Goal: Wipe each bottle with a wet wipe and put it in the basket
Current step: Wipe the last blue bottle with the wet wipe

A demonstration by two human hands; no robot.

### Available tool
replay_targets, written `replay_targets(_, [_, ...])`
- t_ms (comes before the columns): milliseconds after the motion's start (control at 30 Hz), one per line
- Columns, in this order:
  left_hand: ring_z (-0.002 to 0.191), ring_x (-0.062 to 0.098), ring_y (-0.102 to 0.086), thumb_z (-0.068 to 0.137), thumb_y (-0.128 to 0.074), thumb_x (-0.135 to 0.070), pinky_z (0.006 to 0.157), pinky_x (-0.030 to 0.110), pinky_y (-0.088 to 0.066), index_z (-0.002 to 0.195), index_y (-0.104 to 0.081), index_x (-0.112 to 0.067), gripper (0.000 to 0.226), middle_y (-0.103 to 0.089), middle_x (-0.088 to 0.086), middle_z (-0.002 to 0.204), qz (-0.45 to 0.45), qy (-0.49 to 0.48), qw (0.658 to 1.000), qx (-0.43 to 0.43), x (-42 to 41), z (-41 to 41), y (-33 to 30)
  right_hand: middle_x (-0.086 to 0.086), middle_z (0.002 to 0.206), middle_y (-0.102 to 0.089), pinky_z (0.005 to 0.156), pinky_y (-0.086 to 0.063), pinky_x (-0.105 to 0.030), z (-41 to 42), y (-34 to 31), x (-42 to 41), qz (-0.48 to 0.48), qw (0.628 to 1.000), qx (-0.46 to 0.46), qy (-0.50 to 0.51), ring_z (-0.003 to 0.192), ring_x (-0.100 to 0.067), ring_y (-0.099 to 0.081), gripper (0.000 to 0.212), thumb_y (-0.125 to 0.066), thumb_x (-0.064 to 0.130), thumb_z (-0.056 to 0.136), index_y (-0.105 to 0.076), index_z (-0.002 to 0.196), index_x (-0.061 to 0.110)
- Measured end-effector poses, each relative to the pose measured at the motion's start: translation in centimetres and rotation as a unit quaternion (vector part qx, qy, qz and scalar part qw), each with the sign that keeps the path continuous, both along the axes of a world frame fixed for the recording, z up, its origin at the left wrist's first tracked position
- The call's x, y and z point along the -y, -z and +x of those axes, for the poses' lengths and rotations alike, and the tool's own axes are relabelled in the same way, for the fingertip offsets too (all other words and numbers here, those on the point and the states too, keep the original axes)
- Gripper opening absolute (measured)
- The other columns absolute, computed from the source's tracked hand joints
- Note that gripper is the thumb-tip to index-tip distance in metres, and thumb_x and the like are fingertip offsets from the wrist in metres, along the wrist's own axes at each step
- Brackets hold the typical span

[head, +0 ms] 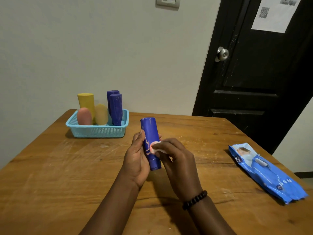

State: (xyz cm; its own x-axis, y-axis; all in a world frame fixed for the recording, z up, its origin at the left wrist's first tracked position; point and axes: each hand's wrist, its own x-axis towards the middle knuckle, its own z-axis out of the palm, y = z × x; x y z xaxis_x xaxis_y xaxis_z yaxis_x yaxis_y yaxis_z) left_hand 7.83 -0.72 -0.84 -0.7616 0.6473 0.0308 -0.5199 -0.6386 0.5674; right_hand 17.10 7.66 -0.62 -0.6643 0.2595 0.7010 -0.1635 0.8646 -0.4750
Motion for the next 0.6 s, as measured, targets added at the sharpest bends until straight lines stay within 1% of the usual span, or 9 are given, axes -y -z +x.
replay_targets(67, [0.089, 0.026, -0.069, 0.090, -0.058, -0.033, 0.075, 0.038, -0.060, 0.141, -0.047, -0.007, 0.058, -0.066, 0.022, 0.108, 0.000, 0.007, 1.000, 0.005, 0.0, -0.1, 0.2, 0.010, 0.111, -0.063, 0.083, -0.053, -0.018, 0.4, 1.0, 0.0, -0.010, 1.000, -0.007, 0.004, 0.105, 0.000, -0.057, 0.028, -0.071, 0.006, 0.084, -0.069, 0.107, 0.023])
replay_targets(167, [0.093, 0.025, -0.069, 0.092, -0.056, -0.034, 0.081, 0.039, -0.058, 0.136, -0.051, -0.009, 0.051, -0.067, 0.021, 0.111, -0.007, 0.007, 1.000, -0.017, 0.0, 0.0, 0.4, 0.006, 0.107, -0.066, 0.079, -0.049, -0.016, 0.2, 0.5, 0.2, 0.028, 0.999, -0.022, 0.038, 0.101, -0.003, -0.056, 0.025, -0.072, 0.011, 0.081, -0.069, 0.104, 0.021])
replay_targets(233, [0.099, 0.024, -0.069, 0.093, -0.055, -0.033, 0.085, 0.040, -0.056, 0.132, -0.053, -0.010, 0.046, -0.067, 0.019, 0.116, -0.011, 0.011, 0.999, -0.037, -0.2, 0.4, 0.4, 0.002, 0.105, -0.066, 0.078, -0.050, -0.020, -0.4, -0.7, 0.0, 0.025, 0.997, -0.038, 0.055, 0.100, -0.008, -0.057, 0.021, -0.065, 0.020, 0.082, -0.069, 0.103, 0.018])
replay_targets(300, [0.100, 0.020, -0.069, 0.093, -0.054, -0.030, 0.083, 0.038, -0.057, 0.126, -0.057, -0.013, 0.037, -0.068, 0.014, 0.116, -0.012, 0.026, 0.998, -0.054, -0.4, 0.9, 0.4, 0.000, 0.105, -0.066, 0.079, -0.053, -0.024, -1.3, -2.4, -0.5, 0.002, 0.996, -0.058, 0.065, 0.098, -0.011, -0.059, 0.024, -0.059, 0.025, 0.083, -0.068, 0.103, 0.015])
replay_targets(333, [0.099, 0.019, -0.070, 0.094, -0.053, -0.029, 0.082, 0.037, -0.056, 0.124, -0.058, -0.014, 0.034, -0.070, 0.011, 0.115, -0.015, 0.033, 0.997, -0.064, -0.5, 1.1, 0.4, -0.001, 0.105, -0.066, 0.079, -0.054, -0.024, -1.8, -3.2, -0.8, -0.008, 0.996, -0.060, 0.070, 0.098, -0.011, -0.060, 0.023, -0.060, 0.024, 0.084, -0.068, 0.102, 0.014])
replay_targets(400, [0.095, 0.017, -0.071, 0.095, -0.052, -0.029, 0.085, 0.039, -0.055, 0.124, -0.057, -0.016, 0.032, -0.072, 0.008, 0.110, -0.029, 0.038, 0.995, -0.088, -0.5, 1.1, 0.3, 0.000, 0.104, -0.066, 0.078, -0.053, -0.016, -2.8, -4.6, -1.6, -0.026, 0.996, -0.048, 0.073, 0.097, -0.009, -0.061, 0.018, -0.066, 0.018, 0.085, -0.068, 0.103, 0.013])
replay_targets(433, [0.093, 0.018, -0.071, 0.096, -0.051, -0.030, 0.088, 0.040, -0.054, 0.124, -0.057, -0.017, 0.032, -0.073, 0.008, 0.108, -0.038, 0.038, 0.994, -0.097, -0.4, 1.1, 0.2, 0.001, 0.104, -0.066, 0.075, -0.051, -0.011, -3.1, -5.2, -1.9, -0.036, 0.996, -0.040, 0.075, 0.094, -0.006, -0.061, 0.017, -0.069, 0.015, 0.086, -0.068, 0.103, 0.013])
replay_targets(500, [0.095, 0.023, -0.070, 0.096, -0.051, -0.033, 0.091, 0.043, -0.050, 0.126, -0.056, -0.017, 0.035, -0.072, 0.013, 0.111, -0.052, 0.038, 0.993, -0.099, -0.3, 1.0, 0.2, 0.004, 0.101, -0.066, 0.067, -0.046, -0.003, -3.1, -5.8, -2.6, -0.072, 0.993, -0.042, 0.083, 0.087, 0.002, -0.059, 0.016, -0.070, 0.015, 0.087, -0.069, 0.102, 0.014])
replay_targets(600, [0.098, 0.027, -0.068, 0.097, -0.049, -0.035, 0.089, 0.043, -0.051, 0.130, -0.055, -0.016, 0.038, -0.070, 0.018, 0.116, -0.064, 0.035, 0.993, -0.098, -0.4, 0.7, 0.1, 0.007, 0.097, -0.065, 0.073, -0.044, -0.002, -2.2, -5.6, -3.0, -0.090, 0.987, -0.092, 0.093, 0.087, 0.010, -0.057, 0.017, -0.070, 0.015, 0.087, -0.068, 0.104, 0.016])
